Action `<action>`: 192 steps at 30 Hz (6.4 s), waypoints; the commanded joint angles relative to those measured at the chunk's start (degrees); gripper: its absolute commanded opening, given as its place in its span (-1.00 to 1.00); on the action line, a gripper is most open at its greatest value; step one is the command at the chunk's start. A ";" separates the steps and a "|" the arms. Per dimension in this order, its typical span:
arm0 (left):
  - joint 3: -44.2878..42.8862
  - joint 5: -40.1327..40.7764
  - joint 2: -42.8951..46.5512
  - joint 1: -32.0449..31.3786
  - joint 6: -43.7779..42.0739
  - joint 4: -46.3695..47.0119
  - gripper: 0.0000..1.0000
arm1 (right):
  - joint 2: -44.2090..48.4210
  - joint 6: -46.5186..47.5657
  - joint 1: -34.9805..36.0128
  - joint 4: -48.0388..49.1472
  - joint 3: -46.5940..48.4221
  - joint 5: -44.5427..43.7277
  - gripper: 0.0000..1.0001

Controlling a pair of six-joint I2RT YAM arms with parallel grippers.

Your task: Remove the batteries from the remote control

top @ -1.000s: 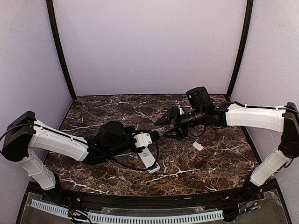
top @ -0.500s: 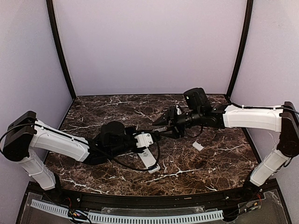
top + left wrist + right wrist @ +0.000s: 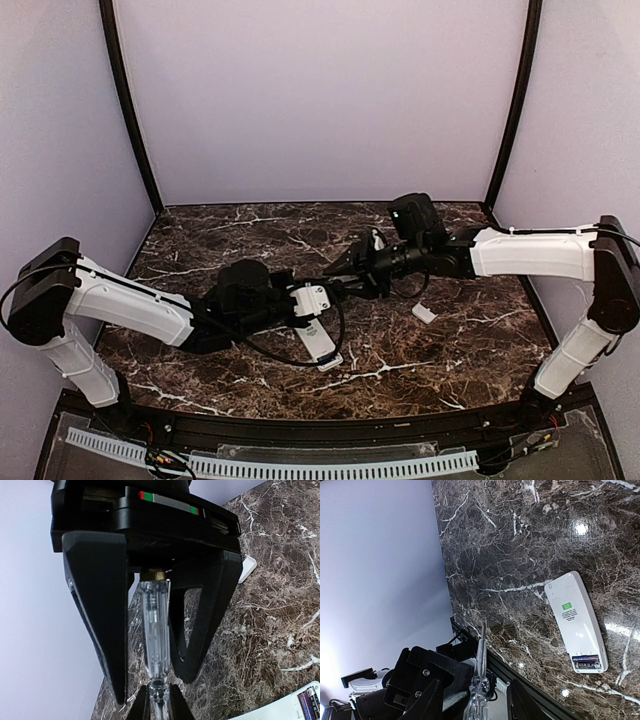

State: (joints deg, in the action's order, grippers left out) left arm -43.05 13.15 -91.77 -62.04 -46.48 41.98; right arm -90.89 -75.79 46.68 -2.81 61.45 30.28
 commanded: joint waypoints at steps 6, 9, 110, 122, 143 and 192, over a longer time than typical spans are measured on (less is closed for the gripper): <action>-1.14 0.88 -1.06 -0.62 -0.13 1.40 -0.99 | -1.21 -0.57 0.92 2.45 -0.88 -0.36 -0.35; -1.03 1.07 -1.20 -0.67 -0.37 1.60 -0.99 | -1.35 -0.50 0.96 2.56 -0.81 -0.36 -0.44; -20.27 -19.55 1.44 0.34 32.77 -37.42 -0.82 | 8.00 41.59 1.85 -23.90 8.21 3.12 -1.00; -21.83 -27.09 2.67 0.42 33.50 -41.45 -0.99 | 11.16 49.16 1.85 -24.13 7.39 8.20 -0.33; -25.57 -30.36 0.83 0.52 35.79 -47.13 -0.99 | 12.49 55.50 1.83 -33.65 8.91 6.62 -0.59; 0.74 -16.17 16.07 4.55 51.78 -36.99 0.55 | 5.12 51.19 1.84 -43.82 15.48 -10.82 -1.00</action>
State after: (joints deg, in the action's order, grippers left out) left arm -44.86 -4.78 -75.64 -59.51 -1.67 2.70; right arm -85.12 -22.20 48.07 -45.63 75.26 22.15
